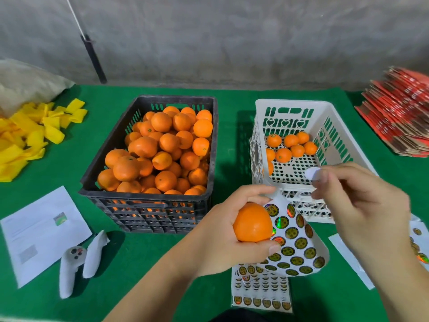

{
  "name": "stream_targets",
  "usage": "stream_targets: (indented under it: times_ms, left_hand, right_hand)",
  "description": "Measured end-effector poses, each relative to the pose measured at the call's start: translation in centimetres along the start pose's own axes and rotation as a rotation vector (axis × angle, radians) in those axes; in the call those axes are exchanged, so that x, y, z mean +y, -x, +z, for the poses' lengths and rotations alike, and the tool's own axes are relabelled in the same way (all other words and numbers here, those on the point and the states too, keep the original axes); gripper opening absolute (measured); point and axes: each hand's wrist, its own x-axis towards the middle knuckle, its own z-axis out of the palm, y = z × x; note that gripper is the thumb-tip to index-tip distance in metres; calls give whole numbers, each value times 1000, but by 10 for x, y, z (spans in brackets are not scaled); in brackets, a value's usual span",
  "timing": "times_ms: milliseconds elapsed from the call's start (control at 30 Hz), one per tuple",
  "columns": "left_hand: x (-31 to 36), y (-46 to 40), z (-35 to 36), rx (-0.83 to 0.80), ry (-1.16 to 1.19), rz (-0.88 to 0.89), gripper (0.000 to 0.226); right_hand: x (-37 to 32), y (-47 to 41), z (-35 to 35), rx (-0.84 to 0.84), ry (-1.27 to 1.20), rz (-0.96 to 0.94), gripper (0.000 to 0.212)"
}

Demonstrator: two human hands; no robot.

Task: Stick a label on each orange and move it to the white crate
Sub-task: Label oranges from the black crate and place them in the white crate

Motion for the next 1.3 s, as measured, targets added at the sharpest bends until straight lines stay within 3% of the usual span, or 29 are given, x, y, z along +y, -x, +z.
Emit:
stream_targets:
  times_ms: [67,167,300,467,600,700,900,1000,1067,1133,1200,1300]
  left_hand:
    - [-1,-4,5,19,94,-33,95]
    - [1,-10,11,16,223,-24,83]
    - [2,-10,11,-5,290,-58,57]
    - [2,-11,11,34,321,-98,67]
    - [2,-10,11,14,334,-112,74]
    - [-1,-9,10,-19,272,-79,63]
    - [-1,-10,6,-44,177,-68,77]
    - [-3,-9,7,-29,359,-113,87]
    - [-3,-8,11,-30,445,-105,81]
    - [-2,-9,18,11,622,-156,77]
    - [-1,-13,19,49,938,-358,74]
    - [-7,-15,12,-2,1113,-509,41]
  right_hand:
    - [-15,7,6,2,113,-211,10]
    - [-18,20,20,-217,215,-440,20]
    - [-12,18,15,-433,76,-353,30]
    - [-9,25,12,-657,48,-213,54]
    - [-11,24,10,-661,33,-175,53]
    - [-12,22,10,-656,-106,-84,42]
    - [-17,17,8,-633,-53,-132,36]
    - [-18,20,7,-672,164,-280,61]
    - [-19,24,11,-678,276,-319,78]
    - [-20,26,18,-636,273,-318,78]
    - [-20,25,24,-608,255,-360,75]
    - [-18,24,26,-644,181,-411,75]
